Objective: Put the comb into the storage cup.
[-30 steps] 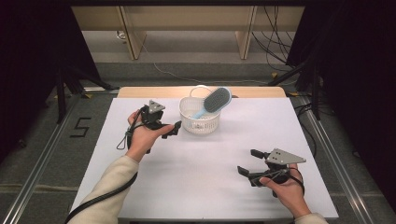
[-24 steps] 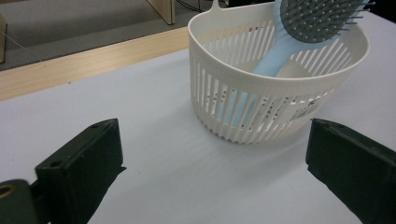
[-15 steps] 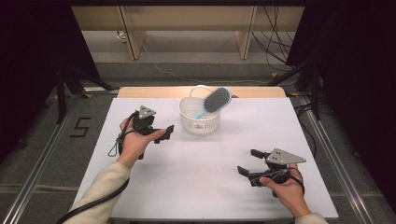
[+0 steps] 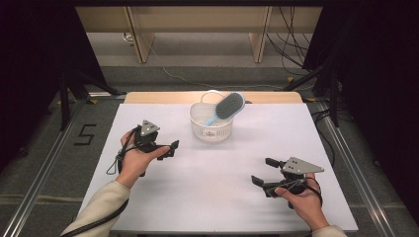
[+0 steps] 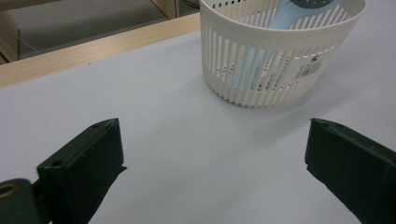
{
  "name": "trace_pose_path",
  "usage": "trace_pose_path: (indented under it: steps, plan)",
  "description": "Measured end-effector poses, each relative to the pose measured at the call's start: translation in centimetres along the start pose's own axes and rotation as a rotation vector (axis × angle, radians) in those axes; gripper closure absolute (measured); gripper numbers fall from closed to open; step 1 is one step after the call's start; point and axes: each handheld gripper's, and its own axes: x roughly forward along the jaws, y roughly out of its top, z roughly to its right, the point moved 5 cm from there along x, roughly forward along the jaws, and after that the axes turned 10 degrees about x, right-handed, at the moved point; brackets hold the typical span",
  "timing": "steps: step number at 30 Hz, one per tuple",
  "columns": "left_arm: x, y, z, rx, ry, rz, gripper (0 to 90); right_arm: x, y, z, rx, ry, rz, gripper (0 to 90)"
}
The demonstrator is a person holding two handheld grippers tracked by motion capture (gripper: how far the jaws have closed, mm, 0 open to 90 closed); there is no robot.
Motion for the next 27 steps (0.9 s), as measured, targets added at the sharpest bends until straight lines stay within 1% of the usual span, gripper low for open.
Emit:
trace_pose_path:
  steps: [2, 5, 10, 13, 18, 22, 27]
  plan:
    - [-0.4, -0.4, 0.0, -0.001, 0.006, 0.006, 3.8, 0.0, 0.0, 0.0, 0.001, -0.001, 0.0, 15.2]
    - [-1.0, -1.0, 0.0, -0.004, -0.001, 0.01, 3.7, 0.0, 0.0, 0.0, -0.001, -0.001, 0.0, 15.2]
    - [-1.9, -2.1, -0.2, -0.004, 0.002, 0.018, 3.8, 0.0, 0.0, 0.0, -0.001, 0.0, 0.001, 15.2]
    - [-2.4, -2.6, -0.2, -0.003, 0.011, 0.019, 3.2, 0.0, 0.0, 0.0, 0.0, -0.001, 0.002, 15.2]
    - [-3.1, -3.1, -0.3, -0.007, 0.013, 0.038, 2.3, 0.0, 0.0, -0.1, 0.001, -0.002, 0.001, 15.2]
    - [-3.6, -3.6, -0.3, -0.005, 0.013, 0.035, 2.3, 0.0, 0.0, 0.0, 0.002, -0.002, 0.001, 15.2]
    - [-4.1, -4.3, -0.4, -0.013, 0.016, 0.034, 2.3, 0.0, 0.0, 0.0, 0.001, -0.003, 0.001, 15.1]
